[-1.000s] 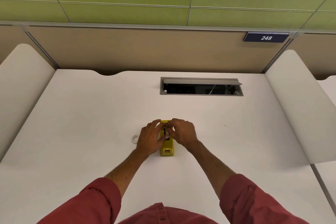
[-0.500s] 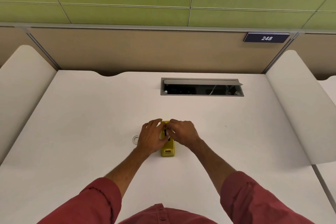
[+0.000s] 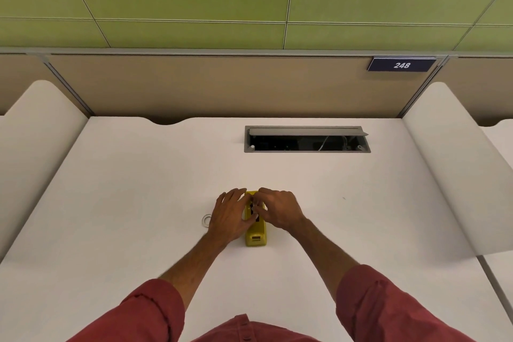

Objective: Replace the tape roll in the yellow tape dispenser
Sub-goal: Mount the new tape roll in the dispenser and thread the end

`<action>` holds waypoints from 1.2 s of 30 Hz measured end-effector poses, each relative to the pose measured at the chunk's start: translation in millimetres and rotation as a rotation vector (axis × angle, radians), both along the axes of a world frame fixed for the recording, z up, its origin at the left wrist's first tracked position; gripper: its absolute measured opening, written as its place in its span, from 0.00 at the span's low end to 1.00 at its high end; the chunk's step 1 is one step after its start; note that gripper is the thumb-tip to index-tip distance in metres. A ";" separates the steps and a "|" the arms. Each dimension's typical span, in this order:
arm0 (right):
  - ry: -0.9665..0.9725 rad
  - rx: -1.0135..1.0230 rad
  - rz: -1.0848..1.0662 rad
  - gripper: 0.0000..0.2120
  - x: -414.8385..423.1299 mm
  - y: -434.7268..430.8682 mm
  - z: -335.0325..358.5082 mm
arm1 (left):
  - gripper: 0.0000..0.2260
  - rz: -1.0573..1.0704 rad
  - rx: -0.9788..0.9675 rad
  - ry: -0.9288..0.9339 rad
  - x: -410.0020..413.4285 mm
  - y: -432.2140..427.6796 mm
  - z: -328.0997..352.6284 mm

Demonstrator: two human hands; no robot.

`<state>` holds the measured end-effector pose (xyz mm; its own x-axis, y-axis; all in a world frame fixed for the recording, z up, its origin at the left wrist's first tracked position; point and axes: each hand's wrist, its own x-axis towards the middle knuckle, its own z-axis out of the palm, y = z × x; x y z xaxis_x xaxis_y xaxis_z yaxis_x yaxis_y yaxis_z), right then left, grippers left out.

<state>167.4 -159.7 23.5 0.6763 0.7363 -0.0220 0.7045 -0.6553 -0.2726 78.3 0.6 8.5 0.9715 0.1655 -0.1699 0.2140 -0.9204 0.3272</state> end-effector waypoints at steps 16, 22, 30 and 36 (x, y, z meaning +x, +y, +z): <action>0.003 -0.058 0.050 0.12 4.0 1.5 6.7 | 0.25 0.011 -0.002 0.032 -3.6 -0.3 -1.5; -0.037 -0.069 0.081 0.14 6.2 4.3 5.5 | 0.25 0.007 0.014 0.047 -0.7 -0.4 0.5; 0.113 0.027 -0.064 0.11 8.0 2.8 4.5 | 0.25 0.013 0.002 0.051 -0.2 -0.4 0.3; 0.144 0.028 -0.066 0.10 4.8 1.4 3.0 | 0.24 0.011 0.000 0.048 0.1 -1.0 1.1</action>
<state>172.2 -158.3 26.5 0.7148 0.6918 -0.1023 0.6122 -0.6897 -0.3868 78.4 -0.4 9.6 0.9604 0.1763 -0.2158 0.2395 -0.9180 0.3161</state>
